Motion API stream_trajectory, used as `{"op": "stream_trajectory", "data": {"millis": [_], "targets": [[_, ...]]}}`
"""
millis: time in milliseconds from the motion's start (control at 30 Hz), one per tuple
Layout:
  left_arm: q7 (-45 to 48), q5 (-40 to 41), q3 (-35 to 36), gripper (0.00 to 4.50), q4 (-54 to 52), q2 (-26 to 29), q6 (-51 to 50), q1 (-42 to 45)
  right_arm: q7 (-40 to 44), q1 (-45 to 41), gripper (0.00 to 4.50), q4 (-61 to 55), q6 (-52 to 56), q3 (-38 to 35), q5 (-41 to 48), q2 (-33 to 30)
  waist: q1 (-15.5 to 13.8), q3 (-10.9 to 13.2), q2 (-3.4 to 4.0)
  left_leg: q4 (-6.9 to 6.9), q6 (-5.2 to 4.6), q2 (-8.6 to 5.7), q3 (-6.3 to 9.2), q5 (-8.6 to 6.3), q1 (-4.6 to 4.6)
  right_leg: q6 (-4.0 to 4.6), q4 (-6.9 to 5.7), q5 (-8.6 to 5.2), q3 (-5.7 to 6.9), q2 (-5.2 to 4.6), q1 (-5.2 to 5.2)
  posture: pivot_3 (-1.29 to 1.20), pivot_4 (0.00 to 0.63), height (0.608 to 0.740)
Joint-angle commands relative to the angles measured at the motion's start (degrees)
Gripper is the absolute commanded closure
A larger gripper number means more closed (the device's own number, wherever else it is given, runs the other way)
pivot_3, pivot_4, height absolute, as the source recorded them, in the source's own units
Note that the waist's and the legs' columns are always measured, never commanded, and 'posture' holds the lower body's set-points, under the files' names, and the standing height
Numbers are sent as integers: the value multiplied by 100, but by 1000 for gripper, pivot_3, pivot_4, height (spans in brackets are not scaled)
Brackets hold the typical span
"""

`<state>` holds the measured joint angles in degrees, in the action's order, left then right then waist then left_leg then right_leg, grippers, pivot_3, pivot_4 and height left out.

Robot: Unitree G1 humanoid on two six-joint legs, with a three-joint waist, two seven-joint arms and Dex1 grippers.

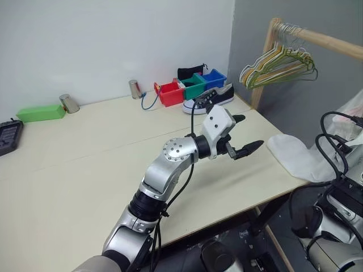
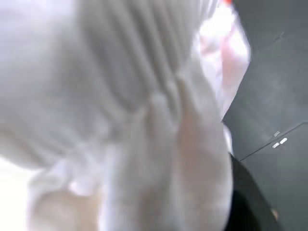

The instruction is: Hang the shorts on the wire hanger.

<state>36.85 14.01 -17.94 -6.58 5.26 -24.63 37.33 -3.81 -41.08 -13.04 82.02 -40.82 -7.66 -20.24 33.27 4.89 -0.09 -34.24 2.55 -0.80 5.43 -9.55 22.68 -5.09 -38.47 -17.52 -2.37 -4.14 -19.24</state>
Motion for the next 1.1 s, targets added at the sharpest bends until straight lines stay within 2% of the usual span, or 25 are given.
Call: {"op": "stream_trajectory", "data": {"millis": [33, 200, 333, 567, 733, 833, 967, 1100], "targets": [[-13, -21, 49, 0, -138, -7, 95, 51, 22, 66, 2138, -404, -302, 527, 21, -204, 4, 0, -1, 1, 0, 0, -1, 0, 0, 0, 2, 0, 0, 0, 0, -500, 30, 740], [13, -22, 73, 0, -122, 31, 64, 82, -26, 154, 985, -1079, -199, 1229, -83, -366, 4, 0, 1, 21, 0, 1, 0, 0, 0, -5, 36, 3, 0, 1, 7, -506, 39, 740], [52, 9, 39, 0, -160, 52, -28, 73, -29, 166, 85, -1849, 387, 1610, -76, -266, -8, 4, -7, 22, 0, 1, 1, 0, 7, -9, 52, 5, -2, 1, 9, -517, 47, 740], [29, 95, 172, 0, -291, 155, -198, -93, -68, 131, 27, -2957, 1048, 2387, -85, -204, 10, 16, -21, 27, 1, 2, 2, -1, 9, 19, 59, -10, -2, 1, 6, -539, 67, 740], [-661, -21, 930, 0, -186, 494, -415, -556, 530, 408, 27, -2719, -205, 3142, 653, 811, 139, 23, -37, 30, 2, 25, -2, -1, -1, 15, 58, -8, 1, 14, 6, -469, 53, 740], [-1330, -310, 1330, 0, -252, 644, -463, -1155, 745, 989, 27, -1711, -1795, 3478, 750, 1074, 85, 13, -48, 33, 2, 29, 10, -1, 1, -9, 56, 5, 8, 24, 8, -363, 28, 740], [-2105, -434, 1901, 0, -604, 588, -601, -1962, 840, 1381, 27, -356, -3407, 3737, 782, 1347, -204, -8, -76, 42, 4, 28, 18, -2, 2, -13, 55, 8, 3, 25, 7, -258, 10, 740], [-2711, -568, 2272, 0, -999, 465, -577, -2721, 877, 1523, 27, 563, -4442, 3879, 777, 1530, -812, -3, -82, 41, 5, 21, 44, -3, 22, -11, 42, 9, 4, 25, -16, -180, 10, 740]]}}
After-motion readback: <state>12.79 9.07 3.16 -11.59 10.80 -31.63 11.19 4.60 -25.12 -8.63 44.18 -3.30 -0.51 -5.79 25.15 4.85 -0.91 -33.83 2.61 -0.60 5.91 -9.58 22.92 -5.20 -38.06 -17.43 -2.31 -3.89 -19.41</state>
